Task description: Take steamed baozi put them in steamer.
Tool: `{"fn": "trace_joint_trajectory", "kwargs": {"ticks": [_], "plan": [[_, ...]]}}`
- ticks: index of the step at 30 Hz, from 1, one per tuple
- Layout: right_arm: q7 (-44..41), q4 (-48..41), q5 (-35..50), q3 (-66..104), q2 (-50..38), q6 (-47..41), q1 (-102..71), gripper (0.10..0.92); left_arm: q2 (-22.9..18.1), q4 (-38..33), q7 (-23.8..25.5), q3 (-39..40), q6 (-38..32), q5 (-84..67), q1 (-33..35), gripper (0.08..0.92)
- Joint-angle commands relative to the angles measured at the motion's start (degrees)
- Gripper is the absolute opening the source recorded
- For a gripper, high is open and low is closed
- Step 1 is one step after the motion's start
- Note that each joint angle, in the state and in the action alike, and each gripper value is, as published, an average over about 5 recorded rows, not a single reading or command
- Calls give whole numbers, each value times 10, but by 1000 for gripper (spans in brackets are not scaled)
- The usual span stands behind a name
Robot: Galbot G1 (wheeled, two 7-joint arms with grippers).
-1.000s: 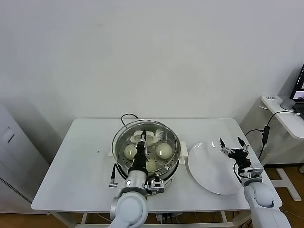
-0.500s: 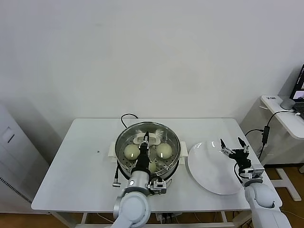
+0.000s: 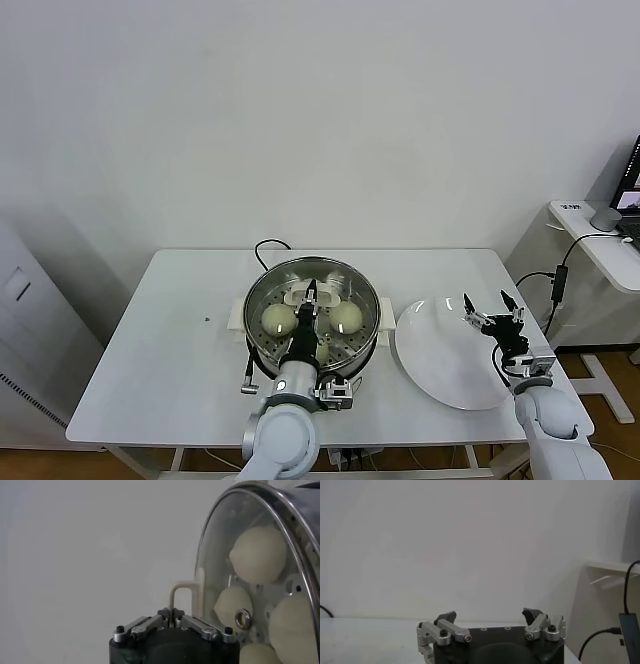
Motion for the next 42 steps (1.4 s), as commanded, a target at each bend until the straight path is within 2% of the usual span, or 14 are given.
{"fn": "trace_joint_trajectory", "kwargs": {"ticks": [1,7,11,15,20,25,29,34,37,42], "plan": [[-1,1,0,2,1,1,-1,823,3,3,-8,-2,-2,-10,4,103],[-1,2,-1,2,2,1,-1,823,10,-7,-13,-7,-7,-17,14,122],[-1,2,-1,2,3,1,-1,823,15,-43,-7,-14,-7,-28,33,221],[-2,1,-2,2,4,1,-1,823,28,-112,5,-31,-25,-69,62,334],[-2,-2,-1,2,4,1,3,823,59,-223,71,-60,-69,-264,99,481],[-3,-2,2,1,4,0,9,823,62,-235,94,-135,-108,-563,78,620],[-8,3,23,-1,4,-12,8,823,55,-235,53,-197,-126,-810,58,739],[-12,22,48,-5,7,-41,4,823,54,-234,-44,-294,-111,-1072,52,816],[-6,39,60,-8,3,-62,-1,823,56,-221,-77,-356,-95,-1138,60,822],[10,69,58,-9,-1,-88,-14,823,70,-168,-118,-424,-88,-1167,70,823]]}}
